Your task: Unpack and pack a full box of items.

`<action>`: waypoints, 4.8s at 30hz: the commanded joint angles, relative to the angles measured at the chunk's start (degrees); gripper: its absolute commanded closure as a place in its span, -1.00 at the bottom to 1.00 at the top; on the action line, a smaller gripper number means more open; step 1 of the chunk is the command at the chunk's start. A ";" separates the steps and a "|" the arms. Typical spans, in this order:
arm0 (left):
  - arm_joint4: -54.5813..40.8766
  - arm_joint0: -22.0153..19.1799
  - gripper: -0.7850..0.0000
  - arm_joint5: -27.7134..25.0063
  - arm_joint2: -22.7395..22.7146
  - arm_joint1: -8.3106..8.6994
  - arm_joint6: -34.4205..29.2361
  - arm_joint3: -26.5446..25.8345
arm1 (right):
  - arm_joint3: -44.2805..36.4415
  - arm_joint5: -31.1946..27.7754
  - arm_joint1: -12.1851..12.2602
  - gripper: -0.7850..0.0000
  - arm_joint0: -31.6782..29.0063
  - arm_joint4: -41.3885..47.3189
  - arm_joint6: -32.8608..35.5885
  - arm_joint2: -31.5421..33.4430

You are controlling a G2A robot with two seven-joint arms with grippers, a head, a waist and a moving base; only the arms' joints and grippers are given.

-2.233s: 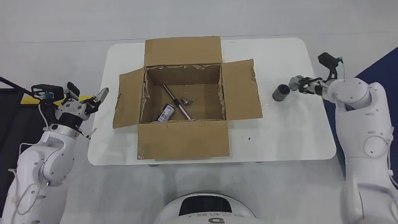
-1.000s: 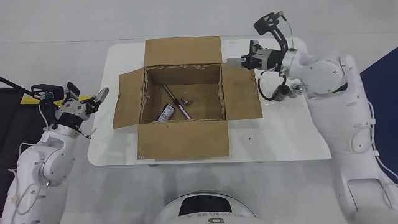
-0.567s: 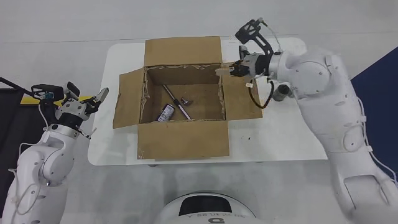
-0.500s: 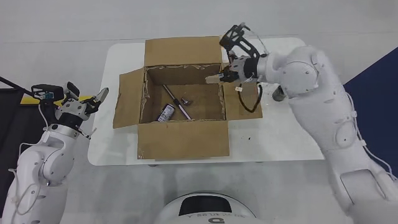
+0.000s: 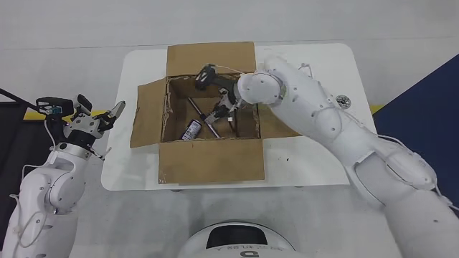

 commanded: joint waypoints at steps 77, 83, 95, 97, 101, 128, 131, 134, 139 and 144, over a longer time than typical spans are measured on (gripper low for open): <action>0.00 0.00 -1.00 0.00 0.00 0.00 0.00 0.00 | -6.24 -16.08 2.57 1.00 -9.01 -5.22 -6.80 18.98; 0.00 0.00 -1.00 0.00 0.00 0.00 0.00 0.00 | -19.37 -10.69 5.83 1.00 -17.33 -7.03 -0.81 25.26; 0.00 0.00 -1.00 0.00 0.00 0.00 0.00 0.00 | -16.28 -5.58 6.00 1.00 -16.66 -7.55 -0.86 25.07; 0.00 0.00 -1.00 0.00 0.00 0.00 0.00 0.00 | -14.65 -4.01 5.62 1.00 -15.50 -7.77 -0.12 23.81; 0.00 0.00 -1.00 0.00 0.00 0.00 0.00 0.00 | -10.94 -1.64 4.04 0.55 -11.61 -9.14 7.05 17.67; 0.00 0.00 -1.00 0.00 0.00 0.00 0.00 0.00 | 7.45 -2.13 -4.76 -1.00 -1.06 -5.42 7.15 2.40; 0.00 0.00 -1.00 0.00 0.00 0.00 0.00 0.00 | 6.89 -2.06 -4.62 -1.00 -2.26 -6.31 5.70 2.28; 0.00 0.00 -1.00 0.00 0.00 0.00 0.00 0.00 | 5.48 -2.24 -4.25 -1.00 -3.51 -9.16 5.84 1.66; 0.00 0.00 -1.00 0.00 0.00 0.00 0.00 0.00 | 3.87 -2.96 -4.06 -1.00 -5.90 -11.80 6.46 0.26; 0.00 0.00 -1.00 0.00 0.00 0.00 0.00 0.00 | 6.63 -2.71 -4.90 -0.94 -6.47 -12.92 5.20 -0.96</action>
